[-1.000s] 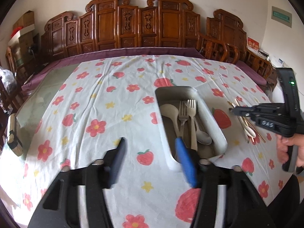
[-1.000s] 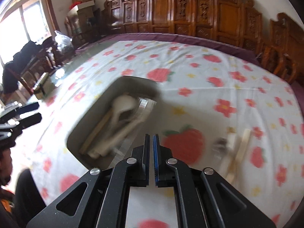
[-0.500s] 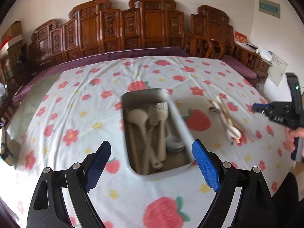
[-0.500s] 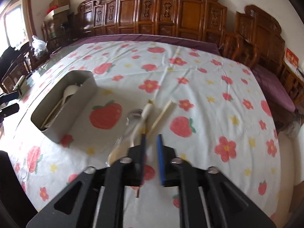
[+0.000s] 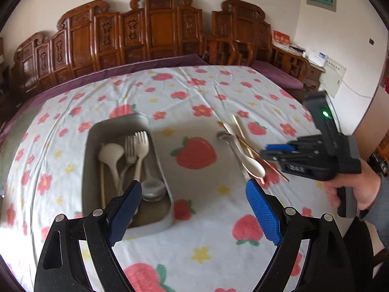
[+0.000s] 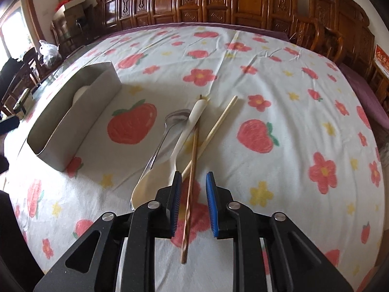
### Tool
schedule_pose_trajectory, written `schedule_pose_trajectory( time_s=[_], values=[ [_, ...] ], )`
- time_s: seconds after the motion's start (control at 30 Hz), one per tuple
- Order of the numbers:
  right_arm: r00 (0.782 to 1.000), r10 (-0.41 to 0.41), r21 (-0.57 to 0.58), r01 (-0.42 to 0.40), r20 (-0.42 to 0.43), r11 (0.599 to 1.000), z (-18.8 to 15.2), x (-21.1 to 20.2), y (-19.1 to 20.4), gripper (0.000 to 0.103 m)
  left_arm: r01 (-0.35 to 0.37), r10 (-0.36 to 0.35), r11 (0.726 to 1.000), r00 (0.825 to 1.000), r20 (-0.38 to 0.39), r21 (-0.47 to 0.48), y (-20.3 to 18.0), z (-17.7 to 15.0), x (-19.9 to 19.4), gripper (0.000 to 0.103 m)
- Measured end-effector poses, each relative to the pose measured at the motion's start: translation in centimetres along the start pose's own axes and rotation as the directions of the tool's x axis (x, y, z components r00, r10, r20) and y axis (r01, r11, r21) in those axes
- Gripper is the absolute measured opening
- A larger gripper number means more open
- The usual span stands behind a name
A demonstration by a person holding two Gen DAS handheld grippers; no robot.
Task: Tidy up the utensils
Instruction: 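Move the right gripper to the pile and grasp a wooden chopstick, then grasp the metal spoon with the left gripper while the right holds the chopstick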
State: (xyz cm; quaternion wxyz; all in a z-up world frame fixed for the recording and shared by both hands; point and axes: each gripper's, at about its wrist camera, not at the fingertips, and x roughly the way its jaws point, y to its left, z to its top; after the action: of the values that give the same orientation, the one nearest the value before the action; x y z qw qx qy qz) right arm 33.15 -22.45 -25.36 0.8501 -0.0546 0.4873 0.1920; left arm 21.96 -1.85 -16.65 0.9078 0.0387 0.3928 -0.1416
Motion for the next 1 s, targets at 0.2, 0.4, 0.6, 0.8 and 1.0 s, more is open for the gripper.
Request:
schedule_pose_trajectory(
  time_s=[0.2, 0.4, 0.6, 0.8, 1.0],
  values=[
    [0.998, -0.034, 0.015, 0.035, -0.054, 0.999, -0.3, 1.4, -0.2, 0.021, 0.017, -0.017, 1.0, 1.0, -0.022, 0.018, -1.0, -0.7, 0.8, 0.084],
    [0.997, -0.033, 0.028, 0.035, -0.072, 0.999, -1.3, 0.8, -1.1, 0.006, 0.018, -0.016, 0.999, 0.999, -0.047, 0.043, -2.2, -1.1, 1.4, 0.084],
    [0.996, -0.064, 0.048, 0.067, -0.061, 0.997, -3.2, -1.5, -2.4, 0.006, 0.027, -0.024, 0.998, 0.998, -0.063, 0.051, -3.6, -0.5, 2.2, 0.084],
    [0.996, -0.09, 0.073, 0.09, -0.015, 0.993, -5.0, -4.7, -3.9, 0.006, 0.022, -0.017, 0.998, 0.997, -0.073, 0.06, -5.2, 0.9, 4.1, 0.084],
    [0.996, -0.089, 0.077, 0.088, 0.008, 0.993, -6.2, -6.2, -5.1, 0.006, 0.012, -0.008, 0.999, 0.994, -0.105, 0.039, -6.0, 2.4, 7.2, 0.084]
  ],
)
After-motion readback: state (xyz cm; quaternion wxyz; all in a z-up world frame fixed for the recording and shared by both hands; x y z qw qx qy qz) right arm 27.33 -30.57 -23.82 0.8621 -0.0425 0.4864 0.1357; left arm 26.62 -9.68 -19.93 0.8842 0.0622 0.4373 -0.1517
